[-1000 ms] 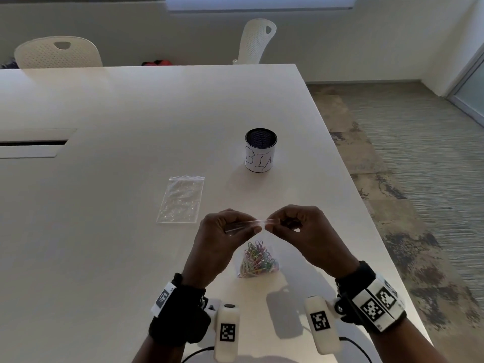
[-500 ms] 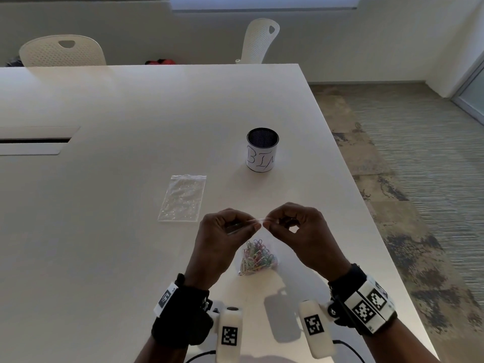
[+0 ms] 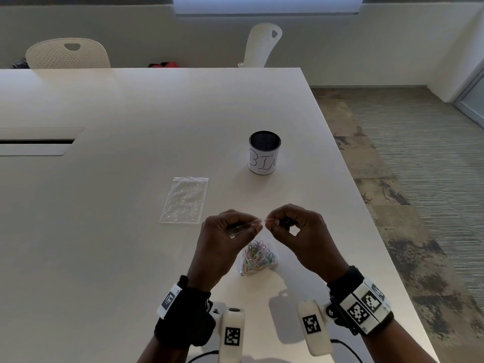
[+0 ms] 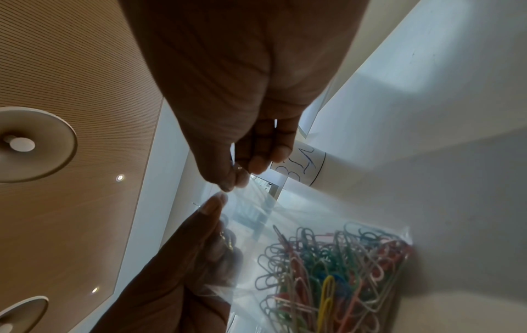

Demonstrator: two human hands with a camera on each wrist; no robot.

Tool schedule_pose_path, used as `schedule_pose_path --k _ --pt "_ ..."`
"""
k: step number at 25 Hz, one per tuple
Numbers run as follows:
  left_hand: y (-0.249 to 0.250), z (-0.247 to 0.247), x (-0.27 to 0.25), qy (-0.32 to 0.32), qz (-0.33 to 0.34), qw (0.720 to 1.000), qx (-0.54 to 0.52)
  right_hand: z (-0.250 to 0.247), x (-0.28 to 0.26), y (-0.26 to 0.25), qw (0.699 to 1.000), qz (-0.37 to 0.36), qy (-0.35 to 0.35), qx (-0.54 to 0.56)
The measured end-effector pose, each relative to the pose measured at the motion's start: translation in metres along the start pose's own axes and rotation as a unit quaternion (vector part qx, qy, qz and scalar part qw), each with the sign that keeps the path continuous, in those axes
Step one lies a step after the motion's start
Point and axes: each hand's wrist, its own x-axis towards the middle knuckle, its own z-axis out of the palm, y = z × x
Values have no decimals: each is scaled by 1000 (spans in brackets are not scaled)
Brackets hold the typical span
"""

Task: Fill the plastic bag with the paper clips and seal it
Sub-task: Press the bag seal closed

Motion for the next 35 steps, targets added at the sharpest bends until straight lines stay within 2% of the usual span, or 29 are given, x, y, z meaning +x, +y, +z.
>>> schedule_pose_path --k 7,13,16,19,23,28,31,33,35 --pt "0 2 0 -14 49 997 61 6 -2 -2 1000 -19 1 -10" --pt "0 -11 -3 16 44 996 74 3 -5 -1 999 13 51 -5" --pt "0 -18 -2 19 72 990 122 -2 -6 -1 999 14 40 -3" --pt "1 -17 1 47 113 979 160 -5 -4 -3 998 -9 28 -51" --pt "2 -24 0 60 83 982 162 -9 -1 -4 997 4 41 -65" --pt "0 -29 1 34 134 966 219 -18 1 -2 996 -7 29 -83" --pt "1 -22 3 56 142 962 225 -14 4 0 994 1 30 -106" --pt "4 -19 2 42 144 968 203 -17 4 7 996 62 -3 -59" --pt "11 -17 2 -8 149 975 168 -21 3 14 987 123 -103 7"
